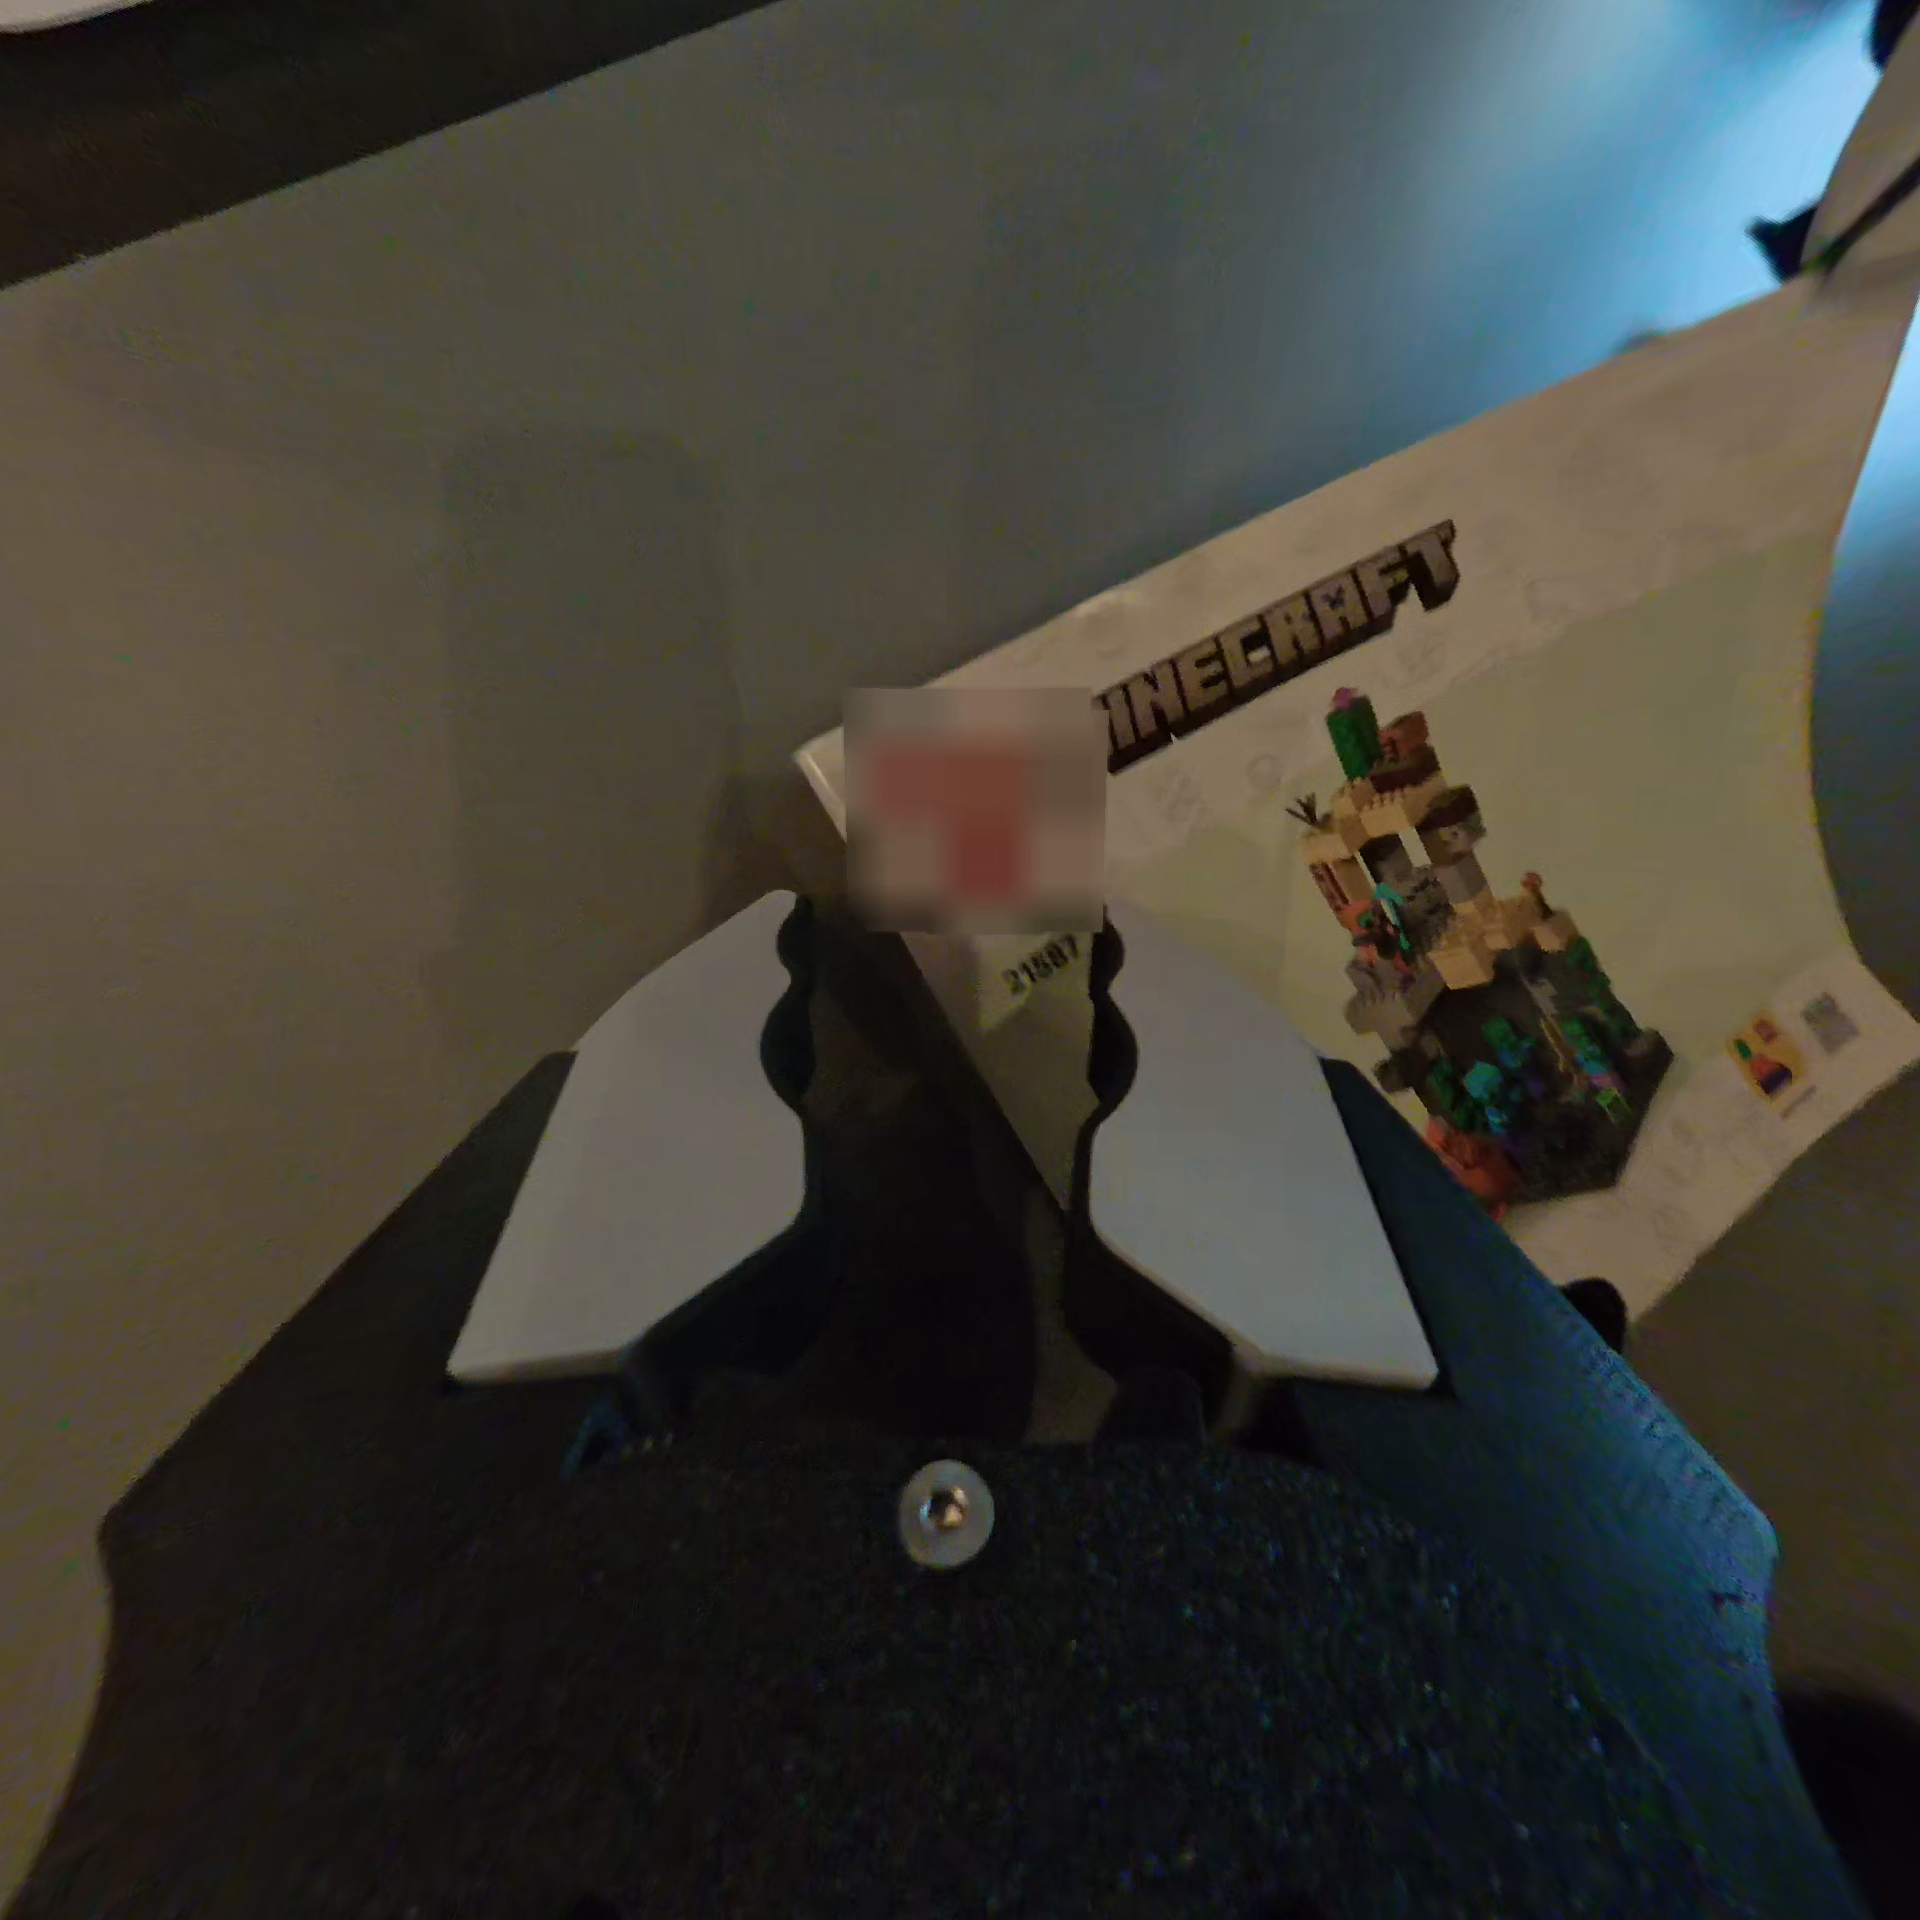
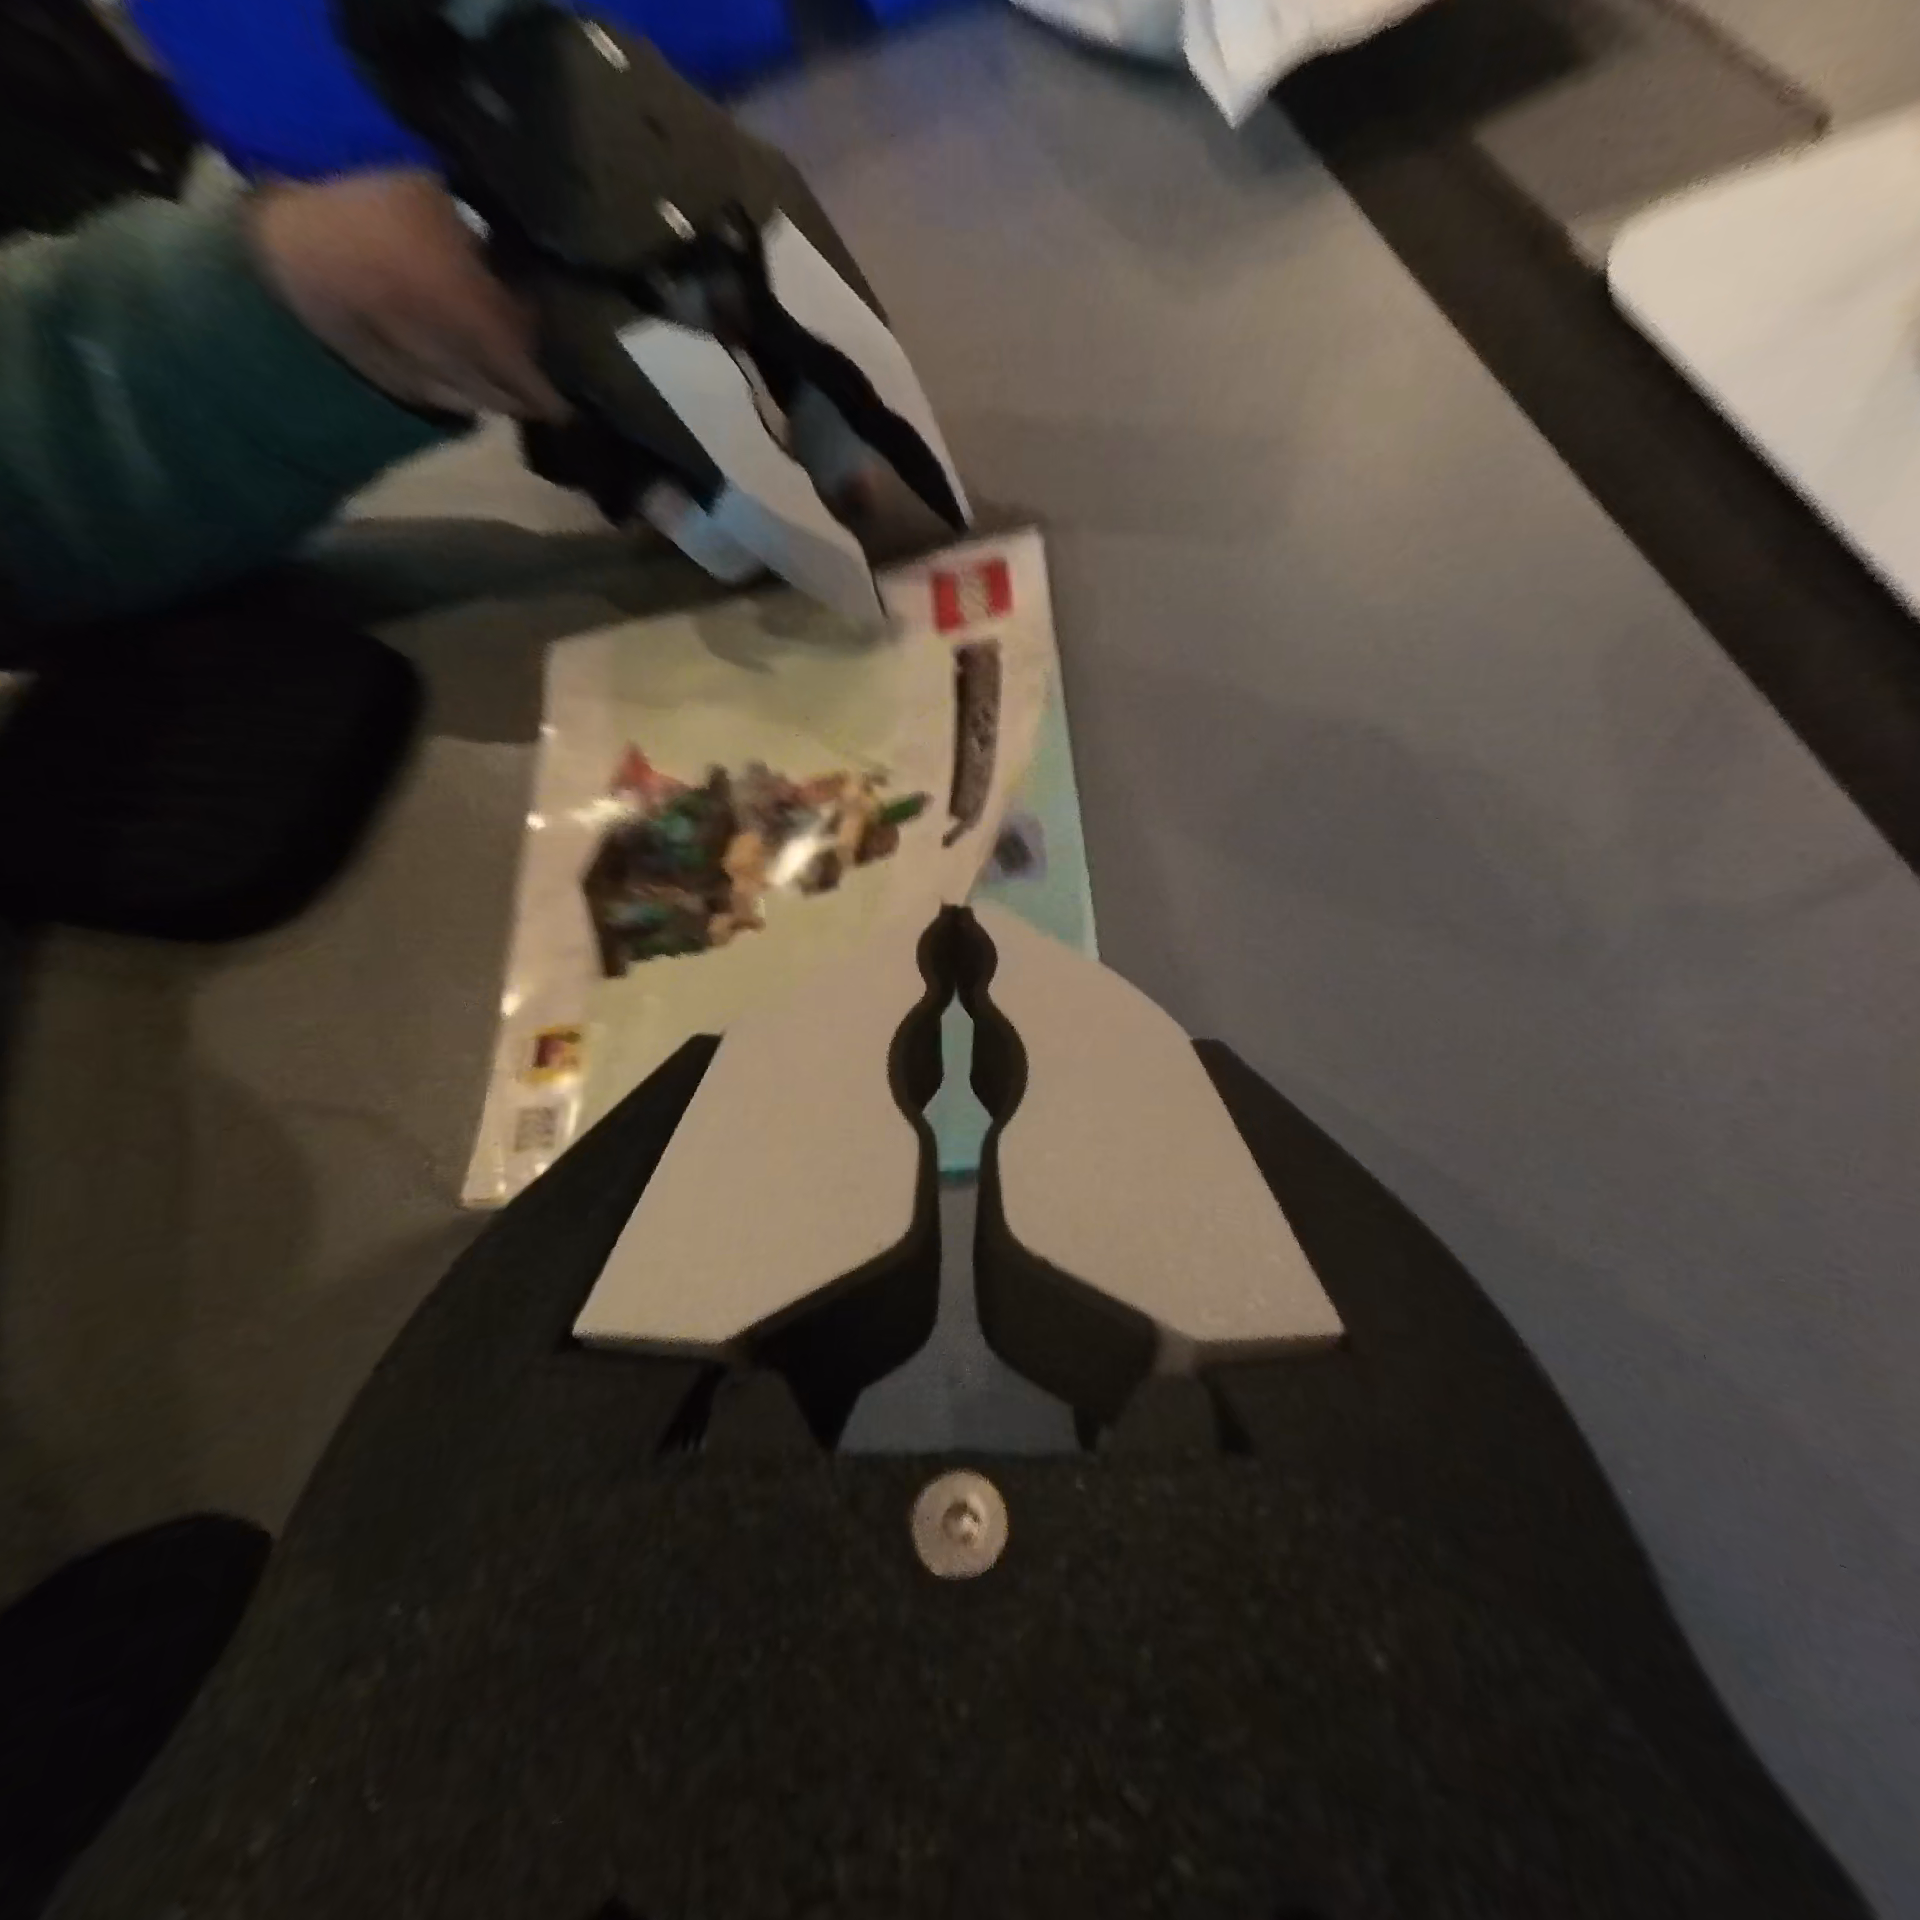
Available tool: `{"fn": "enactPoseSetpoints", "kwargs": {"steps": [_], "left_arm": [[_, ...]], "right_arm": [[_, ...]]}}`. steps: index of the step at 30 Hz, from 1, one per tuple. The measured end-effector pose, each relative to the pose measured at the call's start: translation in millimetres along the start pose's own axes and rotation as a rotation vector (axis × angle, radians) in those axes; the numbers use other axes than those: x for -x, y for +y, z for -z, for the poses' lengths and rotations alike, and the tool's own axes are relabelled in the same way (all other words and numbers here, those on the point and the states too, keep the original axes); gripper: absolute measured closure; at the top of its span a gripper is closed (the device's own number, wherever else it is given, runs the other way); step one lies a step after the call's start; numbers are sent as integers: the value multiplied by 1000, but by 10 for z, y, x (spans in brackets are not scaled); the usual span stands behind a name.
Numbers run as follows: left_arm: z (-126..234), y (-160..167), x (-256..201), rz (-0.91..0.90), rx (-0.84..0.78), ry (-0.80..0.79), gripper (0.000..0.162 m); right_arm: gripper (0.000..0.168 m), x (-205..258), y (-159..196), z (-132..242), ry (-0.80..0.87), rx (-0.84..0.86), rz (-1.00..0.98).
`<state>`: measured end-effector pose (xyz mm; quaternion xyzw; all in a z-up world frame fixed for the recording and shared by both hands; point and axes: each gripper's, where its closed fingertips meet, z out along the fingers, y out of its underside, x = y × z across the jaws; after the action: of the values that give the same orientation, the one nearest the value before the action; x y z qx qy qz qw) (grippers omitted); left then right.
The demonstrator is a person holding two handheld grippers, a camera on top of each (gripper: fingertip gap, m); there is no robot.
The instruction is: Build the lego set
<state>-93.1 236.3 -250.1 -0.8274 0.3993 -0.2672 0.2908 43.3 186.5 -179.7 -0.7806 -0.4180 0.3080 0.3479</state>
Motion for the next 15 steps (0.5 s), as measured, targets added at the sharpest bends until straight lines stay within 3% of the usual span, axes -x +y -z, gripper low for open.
{"fn": "enactPoseSetpoints", "kwargs": {"steps": [1, 10, 15], "left_arm": [[7, 8, -26, -3, 2, 21, 108], [10, 10, -209, -29, 29, 174, 92], [-103, -44, -259, -61, 98, 181, 97]], "right_arm": [[168, 31, -43, 21, 0, -11, 21], [168, 486, -467, 296, -103, -135, 267], [168, 371, -302, 199, -2, 8, 263]]}}
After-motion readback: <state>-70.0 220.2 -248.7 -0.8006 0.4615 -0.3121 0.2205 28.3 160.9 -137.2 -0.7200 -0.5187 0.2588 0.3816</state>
